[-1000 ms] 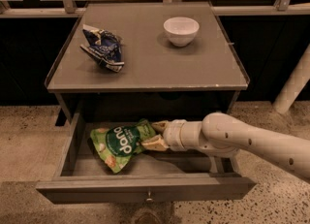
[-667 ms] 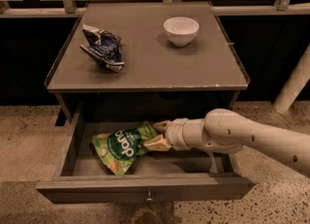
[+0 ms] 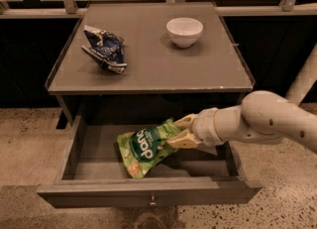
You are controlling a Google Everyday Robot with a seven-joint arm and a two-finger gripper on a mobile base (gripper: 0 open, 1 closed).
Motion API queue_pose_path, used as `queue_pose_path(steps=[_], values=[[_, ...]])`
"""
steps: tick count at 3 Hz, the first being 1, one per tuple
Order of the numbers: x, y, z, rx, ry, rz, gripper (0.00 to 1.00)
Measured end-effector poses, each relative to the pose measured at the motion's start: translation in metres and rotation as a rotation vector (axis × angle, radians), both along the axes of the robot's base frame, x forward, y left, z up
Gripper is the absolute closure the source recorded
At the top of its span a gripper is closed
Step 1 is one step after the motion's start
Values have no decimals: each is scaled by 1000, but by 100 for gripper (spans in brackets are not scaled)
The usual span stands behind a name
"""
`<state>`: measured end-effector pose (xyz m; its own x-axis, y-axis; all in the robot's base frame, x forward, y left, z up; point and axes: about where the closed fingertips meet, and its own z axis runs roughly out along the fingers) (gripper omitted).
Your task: Pick green rice chip bag from top drawer and place on counter
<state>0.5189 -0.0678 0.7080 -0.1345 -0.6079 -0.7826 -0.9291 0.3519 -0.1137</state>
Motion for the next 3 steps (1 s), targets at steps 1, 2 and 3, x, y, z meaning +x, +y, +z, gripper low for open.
queue_pose_path(steps=[1,2,3], values=[[-13,-25,44,-47,-33,-9,100],[-16,-42,88,-68,-70,3,100],[-17,-41,91,-66,-69,12,100]])
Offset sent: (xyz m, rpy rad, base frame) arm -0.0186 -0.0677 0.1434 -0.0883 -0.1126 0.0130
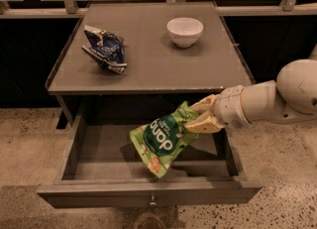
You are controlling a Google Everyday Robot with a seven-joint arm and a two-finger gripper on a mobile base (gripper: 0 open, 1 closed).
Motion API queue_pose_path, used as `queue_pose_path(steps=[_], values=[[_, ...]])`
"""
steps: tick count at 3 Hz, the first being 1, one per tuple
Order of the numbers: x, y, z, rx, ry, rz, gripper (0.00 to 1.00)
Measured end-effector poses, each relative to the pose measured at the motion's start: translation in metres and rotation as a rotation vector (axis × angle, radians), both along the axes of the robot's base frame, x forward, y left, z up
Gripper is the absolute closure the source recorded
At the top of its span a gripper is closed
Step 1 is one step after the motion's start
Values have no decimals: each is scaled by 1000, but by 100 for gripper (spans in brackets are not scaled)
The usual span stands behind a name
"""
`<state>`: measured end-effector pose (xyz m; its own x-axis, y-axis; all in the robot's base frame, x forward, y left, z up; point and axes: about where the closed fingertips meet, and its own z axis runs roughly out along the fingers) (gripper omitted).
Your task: Pick green rice chip bag from top drawer and place on counter
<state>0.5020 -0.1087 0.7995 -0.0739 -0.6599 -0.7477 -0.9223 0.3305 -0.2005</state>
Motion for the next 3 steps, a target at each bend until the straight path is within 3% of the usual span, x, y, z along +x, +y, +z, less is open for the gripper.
queue_pose_path(steps=[1,2,3], values=[[3,6,-5,24,32,40,100],[0,0,33,17,-16,83,100],[2,-14,82,-20,-85,76,100]])
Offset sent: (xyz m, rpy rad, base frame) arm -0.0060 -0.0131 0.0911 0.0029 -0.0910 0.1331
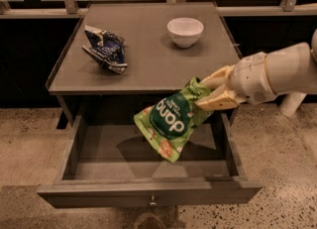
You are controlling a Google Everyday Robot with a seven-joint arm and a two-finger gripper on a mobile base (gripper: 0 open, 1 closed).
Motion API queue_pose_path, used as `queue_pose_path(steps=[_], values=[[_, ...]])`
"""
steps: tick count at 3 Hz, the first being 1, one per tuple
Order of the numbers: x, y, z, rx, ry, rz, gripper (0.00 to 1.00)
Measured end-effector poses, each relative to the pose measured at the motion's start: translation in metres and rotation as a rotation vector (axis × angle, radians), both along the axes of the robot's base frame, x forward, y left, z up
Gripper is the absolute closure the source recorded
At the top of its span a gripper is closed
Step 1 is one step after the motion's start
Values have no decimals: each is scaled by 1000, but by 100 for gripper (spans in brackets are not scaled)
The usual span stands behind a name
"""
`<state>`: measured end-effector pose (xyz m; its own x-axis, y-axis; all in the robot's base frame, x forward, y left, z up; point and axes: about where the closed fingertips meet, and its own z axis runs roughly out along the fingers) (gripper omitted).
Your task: Pick green rice chip bag from top drawer and place on counter
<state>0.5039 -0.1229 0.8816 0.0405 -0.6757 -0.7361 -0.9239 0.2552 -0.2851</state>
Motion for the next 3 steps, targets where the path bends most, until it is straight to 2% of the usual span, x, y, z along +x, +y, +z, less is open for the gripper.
queue_pose_path(steps=[1,2,3], values=[[12,-25,45,-14,-67,-61,100],[12,-25,45,-14,-67,-61,100],[16,-32,54,0,-115,-145,100]])
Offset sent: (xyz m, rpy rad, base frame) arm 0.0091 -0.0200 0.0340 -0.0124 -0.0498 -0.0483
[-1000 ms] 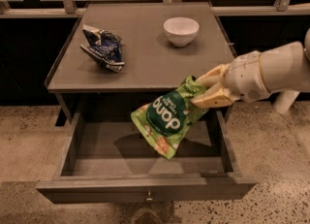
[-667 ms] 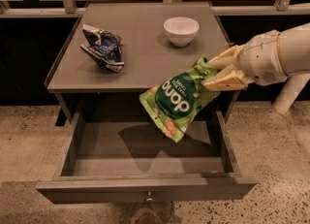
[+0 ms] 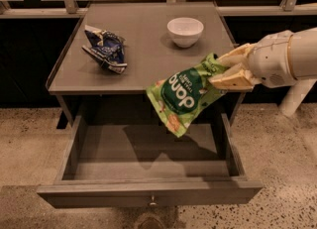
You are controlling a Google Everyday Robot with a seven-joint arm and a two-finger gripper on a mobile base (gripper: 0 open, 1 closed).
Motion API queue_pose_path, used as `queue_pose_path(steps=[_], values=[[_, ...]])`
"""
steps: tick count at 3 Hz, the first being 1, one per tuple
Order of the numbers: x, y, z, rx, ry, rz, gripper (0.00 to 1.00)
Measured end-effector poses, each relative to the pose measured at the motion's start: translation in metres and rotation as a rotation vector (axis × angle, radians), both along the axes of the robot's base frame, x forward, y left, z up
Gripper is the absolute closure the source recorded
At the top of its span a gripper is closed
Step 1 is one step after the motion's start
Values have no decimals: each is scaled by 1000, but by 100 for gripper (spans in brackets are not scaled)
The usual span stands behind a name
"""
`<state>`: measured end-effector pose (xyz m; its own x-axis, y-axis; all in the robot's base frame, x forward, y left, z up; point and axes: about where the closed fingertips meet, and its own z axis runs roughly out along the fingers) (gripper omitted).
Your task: Pick green rice chip bag from top drawer and place on counter
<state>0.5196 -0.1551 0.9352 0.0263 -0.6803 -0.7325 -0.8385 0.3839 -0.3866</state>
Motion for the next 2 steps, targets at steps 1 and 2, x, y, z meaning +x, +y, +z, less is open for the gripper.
queue_pose_path(steps=[1,2], values=[[18,-28,26,46,-124,-148,100],[46,-60,44,75,-203,-226,100]])
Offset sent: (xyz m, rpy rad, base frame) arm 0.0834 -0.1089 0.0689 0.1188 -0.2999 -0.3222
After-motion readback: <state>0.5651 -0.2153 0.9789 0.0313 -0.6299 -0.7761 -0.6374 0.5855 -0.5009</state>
